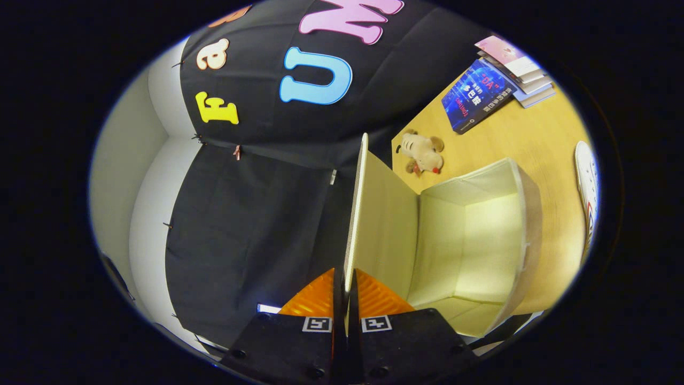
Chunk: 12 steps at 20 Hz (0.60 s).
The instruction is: Open the storage box then place both shoes into the box .Put the left shoe in first, then the right shoe, with the right side of both shoes facing outward in a uniform manner.
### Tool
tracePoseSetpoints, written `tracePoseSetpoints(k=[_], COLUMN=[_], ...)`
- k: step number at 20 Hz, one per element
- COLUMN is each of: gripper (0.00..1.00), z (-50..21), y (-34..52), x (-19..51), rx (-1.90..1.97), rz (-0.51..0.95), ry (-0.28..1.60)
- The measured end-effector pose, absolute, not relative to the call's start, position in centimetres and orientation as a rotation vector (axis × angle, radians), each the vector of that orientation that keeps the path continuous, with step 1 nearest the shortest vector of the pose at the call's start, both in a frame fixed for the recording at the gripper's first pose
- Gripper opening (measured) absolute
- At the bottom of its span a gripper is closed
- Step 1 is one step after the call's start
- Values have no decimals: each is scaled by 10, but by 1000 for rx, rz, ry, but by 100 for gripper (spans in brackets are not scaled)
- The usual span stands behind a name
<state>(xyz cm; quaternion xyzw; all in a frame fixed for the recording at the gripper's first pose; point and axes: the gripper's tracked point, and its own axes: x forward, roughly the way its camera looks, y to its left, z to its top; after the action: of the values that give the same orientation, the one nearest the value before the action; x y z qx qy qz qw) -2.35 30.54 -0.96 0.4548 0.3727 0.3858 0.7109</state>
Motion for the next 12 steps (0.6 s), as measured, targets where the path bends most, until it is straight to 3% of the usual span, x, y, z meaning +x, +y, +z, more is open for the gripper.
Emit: tracePoseSetpoints(k=[12], gripper=[8], z=[3], y=[459], x=[-23], rx=[871], rz=[918], ry=[839])
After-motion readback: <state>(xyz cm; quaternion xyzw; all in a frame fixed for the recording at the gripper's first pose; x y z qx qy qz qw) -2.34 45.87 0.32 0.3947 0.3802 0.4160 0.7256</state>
